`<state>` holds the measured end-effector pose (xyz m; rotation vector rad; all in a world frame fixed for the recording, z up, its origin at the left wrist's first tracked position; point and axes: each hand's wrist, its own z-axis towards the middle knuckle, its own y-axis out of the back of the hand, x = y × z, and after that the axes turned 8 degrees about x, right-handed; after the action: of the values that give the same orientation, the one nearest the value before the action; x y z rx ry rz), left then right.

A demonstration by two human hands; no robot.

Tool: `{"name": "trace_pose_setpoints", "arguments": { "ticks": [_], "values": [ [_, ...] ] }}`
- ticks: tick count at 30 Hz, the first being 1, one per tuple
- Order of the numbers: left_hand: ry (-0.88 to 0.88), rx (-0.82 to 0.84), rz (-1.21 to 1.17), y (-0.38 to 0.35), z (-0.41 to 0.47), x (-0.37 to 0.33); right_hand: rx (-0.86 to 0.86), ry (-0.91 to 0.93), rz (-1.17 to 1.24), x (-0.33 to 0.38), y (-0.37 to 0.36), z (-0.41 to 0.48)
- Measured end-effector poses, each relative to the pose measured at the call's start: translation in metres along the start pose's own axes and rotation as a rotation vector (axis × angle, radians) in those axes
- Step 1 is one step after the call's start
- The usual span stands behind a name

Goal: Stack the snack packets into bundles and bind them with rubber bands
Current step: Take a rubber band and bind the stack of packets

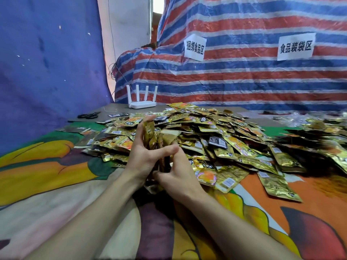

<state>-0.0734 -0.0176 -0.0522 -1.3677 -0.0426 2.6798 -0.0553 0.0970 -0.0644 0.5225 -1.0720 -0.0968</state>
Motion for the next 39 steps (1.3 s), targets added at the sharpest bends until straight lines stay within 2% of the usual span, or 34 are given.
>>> {"name": "trace_pose_setpoints", "arguments": {
  "ticks": [3,8,14,19,21,24,31,36,39],
  "values": [
    [-0.067,-0.029,0.103,0.001,0.0,-0.001,0.013,0.109,-0.042,-0.001,0.002,0.0],
    [-0.032,-0.035,0.116,0.0,-0.002,0.001,0.093,0.101,-0.24,-0.007,0.002,0.0],
    [-0.031,-0.196,0.045,0.002,0.001,-0.003,0.283,0.082,-0.064,-0.013,0.017,0.002],
    [-0.021,-0.262,-0.072,0.002,0.005,-0.009,0.18,0.13,0.035,-0.011,0.017,0.004],
    [-0.046,-0.294,-0.036,0.003,0.007,-0.012,0.138,0.122,0.076,-0.01,0.016,0.005],
    [-0.077,-0.306,0.006,0.002,0.008,-0.018,0.129,0.05,0.176,-0.01,0.015,0.005],
    [-0.137,-0.364,0.011,0.0,0.008,-0.019,0.136,0.021,0.177,-0.007,0.015,0.006],
    [-0.157,-0.34,0.012,-0.001,0.005,-0.022,0.1,-0.007,0.218,-0.006,0.014,0.006],
    [-0.079,-0.221,-0.021,0.001,0.002,-0.018,0.047,-0.016,0.236,-0.006,0.013,0.005]
  ]
}}
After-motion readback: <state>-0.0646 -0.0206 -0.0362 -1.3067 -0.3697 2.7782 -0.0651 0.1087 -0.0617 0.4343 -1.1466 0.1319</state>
